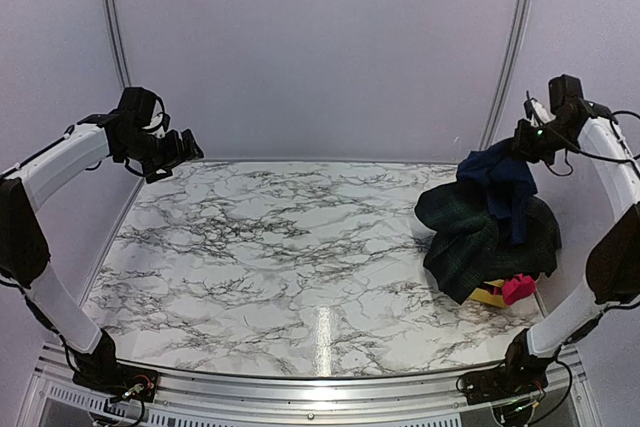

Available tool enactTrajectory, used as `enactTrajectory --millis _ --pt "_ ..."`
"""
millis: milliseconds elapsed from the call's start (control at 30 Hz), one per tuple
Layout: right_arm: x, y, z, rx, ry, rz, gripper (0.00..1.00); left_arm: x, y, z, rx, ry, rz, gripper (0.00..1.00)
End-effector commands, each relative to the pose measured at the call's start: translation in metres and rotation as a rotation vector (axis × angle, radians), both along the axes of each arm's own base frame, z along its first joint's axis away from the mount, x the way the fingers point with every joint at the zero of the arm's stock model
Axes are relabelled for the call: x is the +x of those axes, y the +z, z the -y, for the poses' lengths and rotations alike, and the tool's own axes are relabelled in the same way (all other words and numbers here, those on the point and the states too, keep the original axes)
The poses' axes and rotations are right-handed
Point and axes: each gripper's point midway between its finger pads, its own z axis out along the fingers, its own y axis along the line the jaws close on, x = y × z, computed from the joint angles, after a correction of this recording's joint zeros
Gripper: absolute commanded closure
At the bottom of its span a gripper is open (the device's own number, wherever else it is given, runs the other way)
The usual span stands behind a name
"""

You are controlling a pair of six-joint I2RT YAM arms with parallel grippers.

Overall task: Fold and stack the mixed laundry pile
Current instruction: Pick up the crumpled T-shirt from the bin.

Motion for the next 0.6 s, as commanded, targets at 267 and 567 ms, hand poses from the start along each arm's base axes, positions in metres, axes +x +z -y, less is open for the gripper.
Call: enactTrajectory --millis 267,567 --pt "0.024 0.193 -0.047 0.008 0.148 0.462 1.0 0.005 0.03 -0.019 -0.024 0.095 0.058 0.01" --pt "0.03 0.269 -0.118 0.207 0.36 0.715 1.0 0.001 0.044 -0.039 -0.027 0.154 0.09 0.01"
